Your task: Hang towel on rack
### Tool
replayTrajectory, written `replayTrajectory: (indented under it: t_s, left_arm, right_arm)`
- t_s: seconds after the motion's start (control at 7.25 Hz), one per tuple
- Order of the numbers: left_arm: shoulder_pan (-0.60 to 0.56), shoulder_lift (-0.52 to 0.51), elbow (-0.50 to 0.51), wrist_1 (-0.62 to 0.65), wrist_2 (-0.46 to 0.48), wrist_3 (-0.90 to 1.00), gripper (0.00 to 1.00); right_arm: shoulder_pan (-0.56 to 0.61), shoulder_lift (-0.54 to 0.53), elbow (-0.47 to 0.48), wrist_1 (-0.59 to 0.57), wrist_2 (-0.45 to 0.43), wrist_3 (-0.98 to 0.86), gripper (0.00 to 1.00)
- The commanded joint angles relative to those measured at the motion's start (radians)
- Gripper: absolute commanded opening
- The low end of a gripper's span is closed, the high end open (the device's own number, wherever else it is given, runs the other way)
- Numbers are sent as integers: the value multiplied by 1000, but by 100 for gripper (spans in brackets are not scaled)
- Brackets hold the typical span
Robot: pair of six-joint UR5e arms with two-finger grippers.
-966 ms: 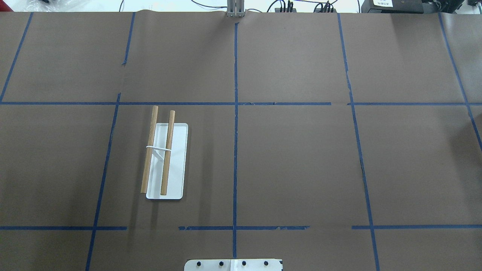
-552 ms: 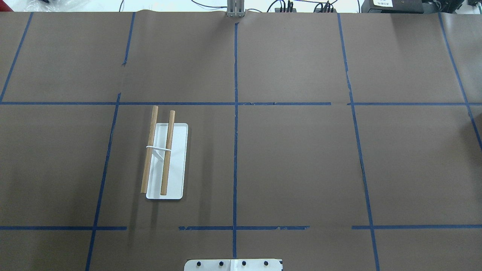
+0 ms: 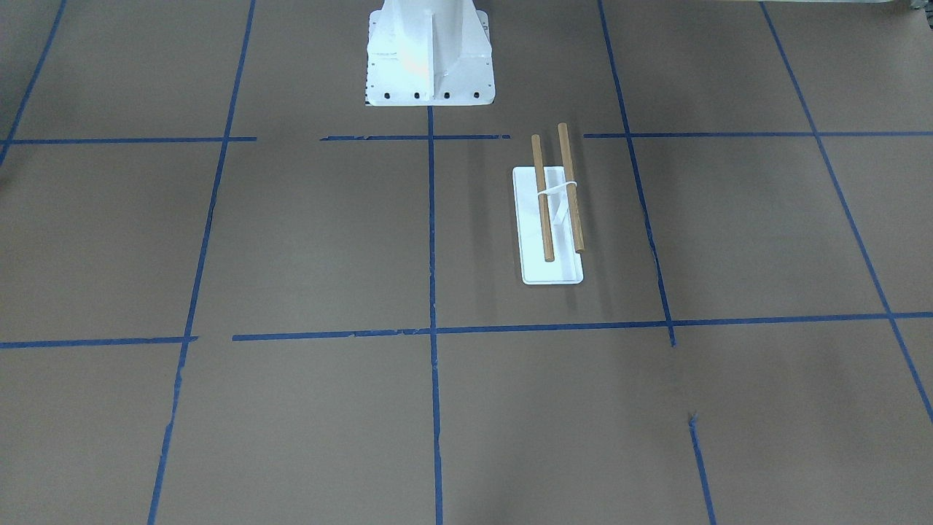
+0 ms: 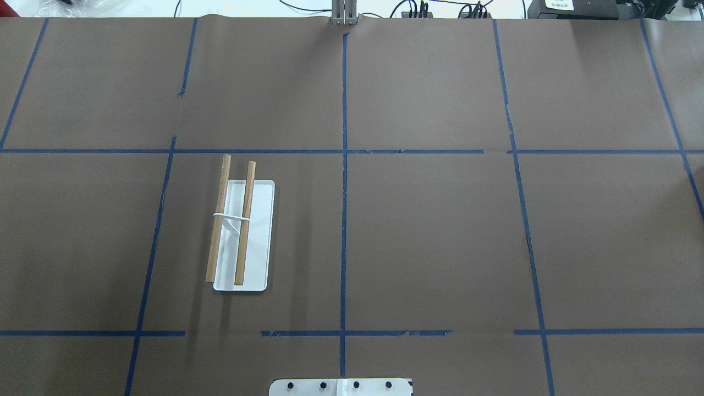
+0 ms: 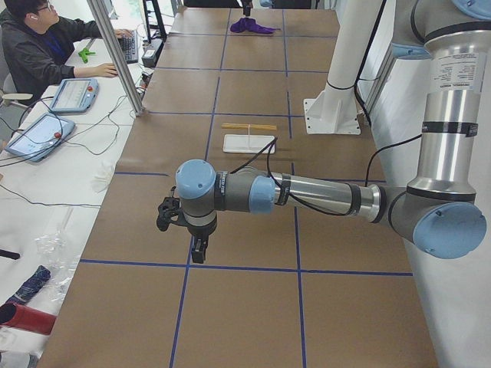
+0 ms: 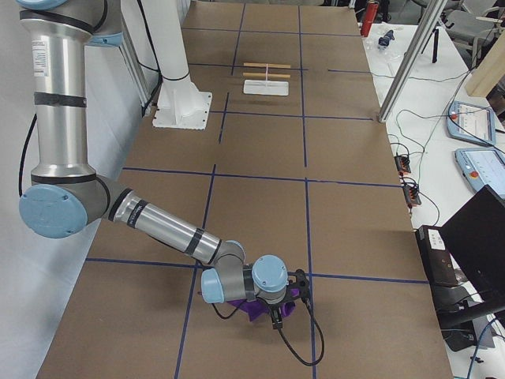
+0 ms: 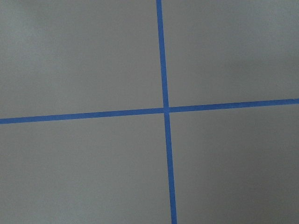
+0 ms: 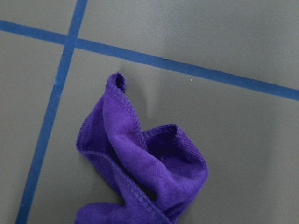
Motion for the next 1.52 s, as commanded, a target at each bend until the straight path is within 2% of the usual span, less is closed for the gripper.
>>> replayTrajectory:
  t_s: [0.0, 0.28, 0.55, 0.97, 1.24, 1.38]
  left_arm:
    - [0, 2, 0, -1, 1, 1, 100]
    - [0, 2, 0, -2, -1, 4, 100]
    - [0, 2, 1, -4, -1, 4, 100]
    - [0, 0, 0, -4, -2, 2, 100]
    - [0, 0, -14, -5, -1, 2, 100]
    - [0, -1, -31, -5, -1, 1, 100]
  right_arm:
    - [-40, 9, -15, 2, -13, 16, 100]
    - [-54, 10, -31, 2, -15, 37, 99]
    - [-52, 10, -33, 4, -13, 31, 1]
    - [-54, 27, -1, 4, 1, 38, 0]
    - [6, 58, 77, -4, 111, 38, 0]
    - [38, 72, 153, -4, 122, 36, 0]
